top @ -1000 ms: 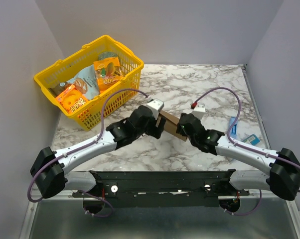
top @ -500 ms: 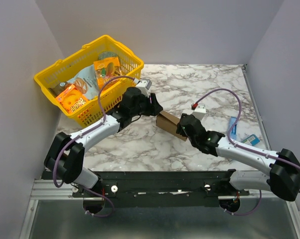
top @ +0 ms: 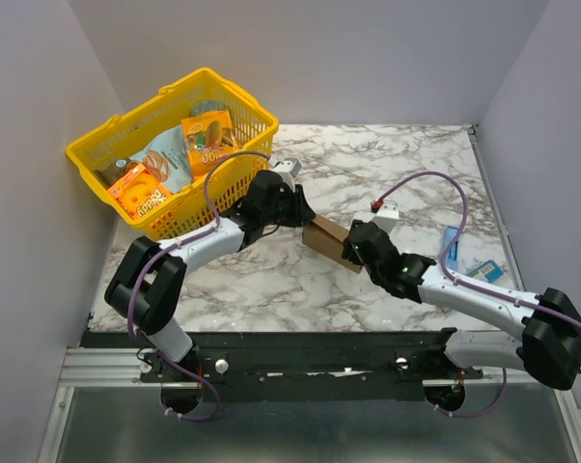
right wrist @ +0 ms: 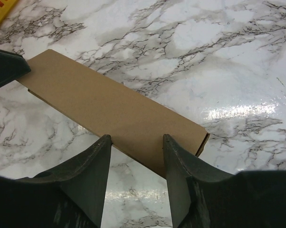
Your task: Fold the paper box
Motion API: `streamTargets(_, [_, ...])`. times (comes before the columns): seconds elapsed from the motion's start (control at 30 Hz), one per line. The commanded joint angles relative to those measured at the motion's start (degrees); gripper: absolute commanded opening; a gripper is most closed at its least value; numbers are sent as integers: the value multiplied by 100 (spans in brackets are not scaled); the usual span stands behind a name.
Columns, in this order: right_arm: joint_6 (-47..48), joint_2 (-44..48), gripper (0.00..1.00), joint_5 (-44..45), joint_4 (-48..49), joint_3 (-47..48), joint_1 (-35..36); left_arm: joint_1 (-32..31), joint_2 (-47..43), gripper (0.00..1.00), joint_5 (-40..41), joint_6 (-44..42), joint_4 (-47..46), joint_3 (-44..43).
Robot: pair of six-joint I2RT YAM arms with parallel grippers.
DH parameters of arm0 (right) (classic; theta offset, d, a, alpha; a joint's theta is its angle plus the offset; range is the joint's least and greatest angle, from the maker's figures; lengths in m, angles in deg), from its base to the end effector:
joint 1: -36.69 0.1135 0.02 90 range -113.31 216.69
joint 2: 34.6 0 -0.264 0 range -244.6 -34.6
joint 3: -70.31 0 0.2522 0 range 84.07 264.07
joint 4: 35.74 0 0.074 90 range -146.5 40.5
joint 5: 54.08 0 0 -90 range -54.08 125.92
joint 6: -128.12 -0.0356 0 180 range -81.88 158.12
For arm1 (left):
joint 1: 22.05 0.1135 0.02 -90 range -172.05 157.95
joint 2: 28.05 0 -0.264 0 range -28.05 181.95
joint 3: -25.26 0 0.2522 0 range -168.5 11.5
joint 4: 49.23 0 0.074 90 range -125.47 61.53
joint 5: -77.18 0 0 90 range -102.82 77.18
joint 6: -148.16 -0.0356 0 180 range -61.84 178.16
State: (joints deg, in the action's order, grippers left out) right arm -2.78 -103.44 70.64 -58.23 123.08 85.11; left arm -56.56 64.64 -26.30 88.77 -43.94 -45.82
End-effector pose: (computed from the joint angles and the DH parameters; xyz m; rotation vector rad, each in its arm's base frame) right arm 0.1796 0.1719 0.2255 0.1774 2.1108 0.2434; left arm 0.2950 -0.2129 0.2352 0.2298 2.1503 -0.9276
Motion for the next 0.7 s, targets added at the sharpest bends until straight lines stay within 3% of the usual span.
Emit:
streamTargets(0.0, [-93, -200, 54, -317, -542, -297, 9, 31, 74, 29, 204, -178, 29, -78])
streamTargets(0.37, [-67, -227, 54, -343, -542, -270, 9, -39, 92, 24, 749, -512, 319, 318])
streamTargets(0.67, [-32, -253, 54, -352, -515, -262, 0, -355, 136, 26, 1634, -1056, 565, 476])
